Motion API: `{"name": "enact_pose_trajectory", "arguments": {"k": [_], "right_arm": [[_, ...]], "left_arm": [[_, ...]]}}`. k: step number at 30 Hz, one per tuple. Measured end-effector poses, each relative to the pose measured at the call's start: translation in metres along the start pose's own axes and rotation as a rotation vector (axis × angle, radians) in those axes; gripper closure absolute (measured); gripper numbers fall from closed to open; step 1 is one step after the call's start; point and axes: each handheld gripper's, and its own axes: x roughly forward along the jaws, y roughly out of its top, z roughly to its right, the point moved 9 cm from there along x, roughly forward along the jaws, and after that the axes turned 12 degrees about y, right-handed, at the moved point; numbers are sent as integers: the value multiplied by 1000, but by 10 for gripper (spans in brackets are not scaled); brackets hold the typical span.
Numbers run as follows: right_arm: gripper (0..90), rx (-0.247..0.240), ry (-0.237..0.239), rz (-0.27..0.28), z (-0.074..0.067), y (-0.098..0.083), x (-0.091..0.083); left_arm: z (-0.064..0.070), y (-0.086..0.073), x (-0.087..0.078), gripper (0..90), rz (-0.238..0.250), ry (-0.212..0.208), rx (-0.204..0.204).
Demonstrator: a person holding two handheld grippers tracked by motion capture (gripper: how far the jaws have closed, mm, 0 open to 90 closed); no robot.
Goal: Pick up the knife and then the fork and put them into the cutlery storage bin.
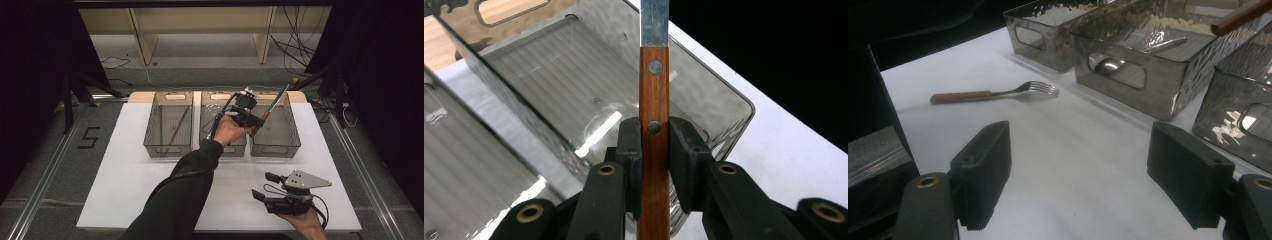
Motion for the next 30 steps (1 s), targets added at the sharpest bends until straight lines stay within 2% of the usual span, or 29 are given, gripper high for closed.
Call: {"name": "enact_pose_trajectory", "arguments": {"k": [5,9,13,18,28,30], "right_arm": [[264,0,1,0,0,0,0],[264,-3,3,2,-1,0,0],[264,-2,5,2,-1,0,0],[264,-2,6,1,-1,0,0],[264,-2,9,-1,-2,0,0],[264,-1,9,-1,-2,0,0]], "left_arm": [[2,2,8,758,-3,2,-15],[2,3,15,758,-6,1,-51],[4,2,20,758,-15,9,-45],[3,-1,25,758,-23,14,-65],[6,-7,34,757,-53,40,-61],[5,-8,35,756,-59,41,-72]]}}
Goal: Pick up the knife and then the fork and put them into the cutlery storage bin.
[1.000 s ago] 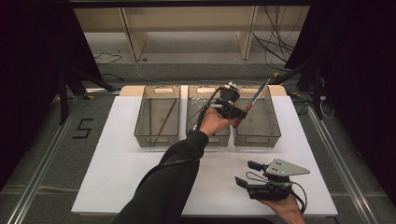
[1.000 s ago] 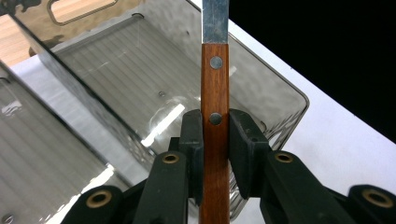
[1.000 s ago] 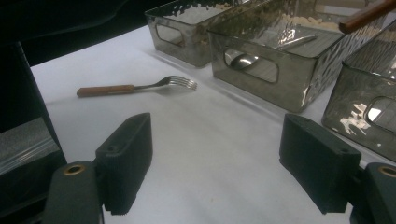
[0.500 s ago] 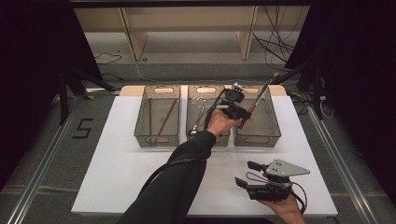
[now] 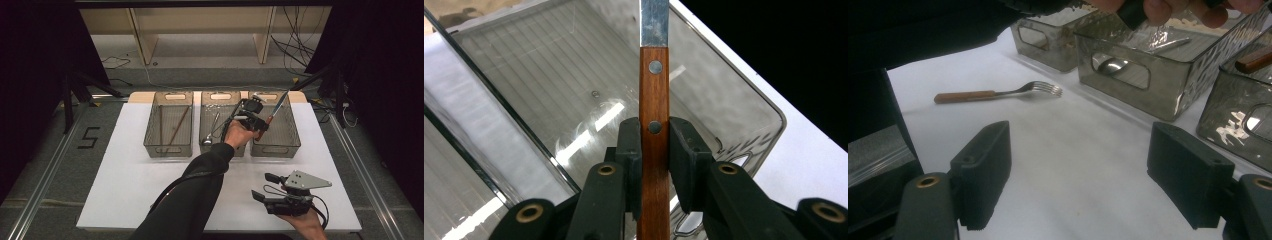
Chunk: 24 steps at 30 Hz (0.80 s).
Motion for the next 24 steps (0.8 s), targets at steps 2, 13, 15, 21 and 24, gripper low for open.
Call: {"name": "enact_pose_trajectory", "arguments": {"k": [2,13,15,21,24], "right_arm": [[264,-2,1,0,0,0,0],[264,-2,3,0,0,0,0],[264,-1,1,-2,0,0,0],[264,2,-1,-5,1,-1,1],[264,0,-1,-5,0,-1,2]], "left_arm": [[-1,-2,2,753,-16,15,-5],[7,7,-20,365,0,-7,1],[5,7,-27,333,4,-10,11],[-6,-2,-55,264,0,-54,12],[-14,-9,-72,239,14,-48,20]]}}
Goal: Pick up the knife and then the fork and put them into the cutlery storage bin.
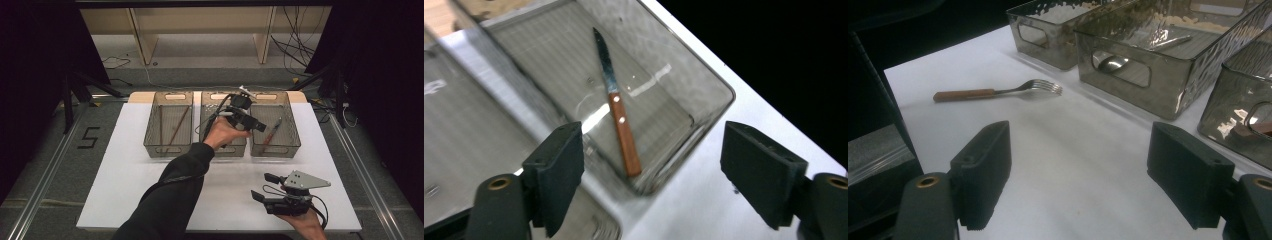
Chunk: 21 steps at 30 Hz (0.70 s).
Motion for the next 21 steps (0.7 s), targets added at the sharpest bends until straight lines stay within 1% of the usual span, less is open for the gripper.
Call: {"name": "enact_pose_trajectory", "arguments": {"k": [2,3,7,11,13,15,17,19,21], "right_arm": [[264,-3,0,2,0,0,0],[264,-3,0,2,0,1,1],[264,-1,-2,-2,0,0,1],[264,0,-5,-3,1,0,1],[264,5,-5,1,1,0,1],[263,4,-7,2,1,0,1],[263,5,-7,3,1,0,1],[263,3,-7,4,2,0,1],[263,4,-8,2,1,0,1]], "left_arm": [[-5,-5,-12,229,16,-5,-7],[-7,-8,-17,223,19,-5,-3],[-18,-21,-39,198,38,9,6],[-30,-38,-59,185,65,31,12],[-36,-48,-66,183,72,39,11],[-42,-59,-71,180,74,57,16],[-49,-68,-75,174,77,67,9],[-54,-78,-79,174,79,68,9],[-60,-88,-83,174,91,82,12]]}}
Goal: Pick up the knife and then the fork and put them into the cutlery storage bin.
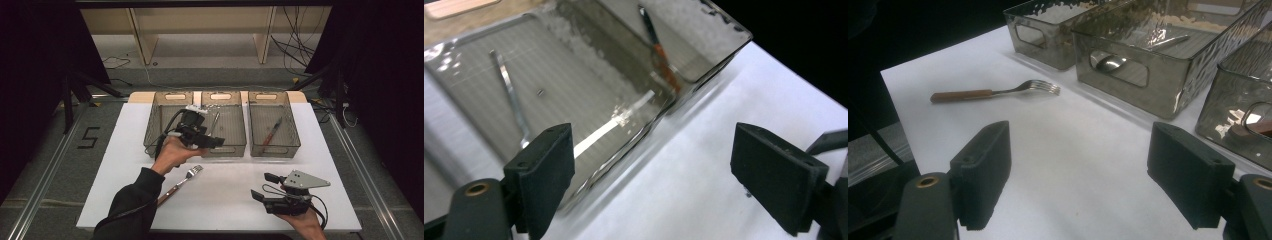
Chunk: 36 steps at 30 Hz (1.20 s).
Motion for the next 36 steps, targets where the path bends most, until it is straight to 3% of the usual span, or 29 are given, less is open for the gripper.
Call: {"name": "enact_pose_trajectory", "arguments": {"k": [5,9,15,24,28,36], "right_arm": [[263,5,-2,3,1,0,-1],[263,2,-1,3,0,0,0],[263,3,-1,2,0,0,0],[262,-1,-5,0,1,0,-1],[263,-3,-5,0,0,0,-1],[263,-9,-6,-2,0,0,-1]], "left_arm": [[-14,-29,-10,173,-38,42,16],[-21,-49,-16,173,-88,91,51],[-32,-74,-23,171,-142,131,54],[-44,-105,-30,171,-215,167,52],[-46,-121,-28,171,-278,194,72],[-48,-145,-27,179,-379,202,96]]}}
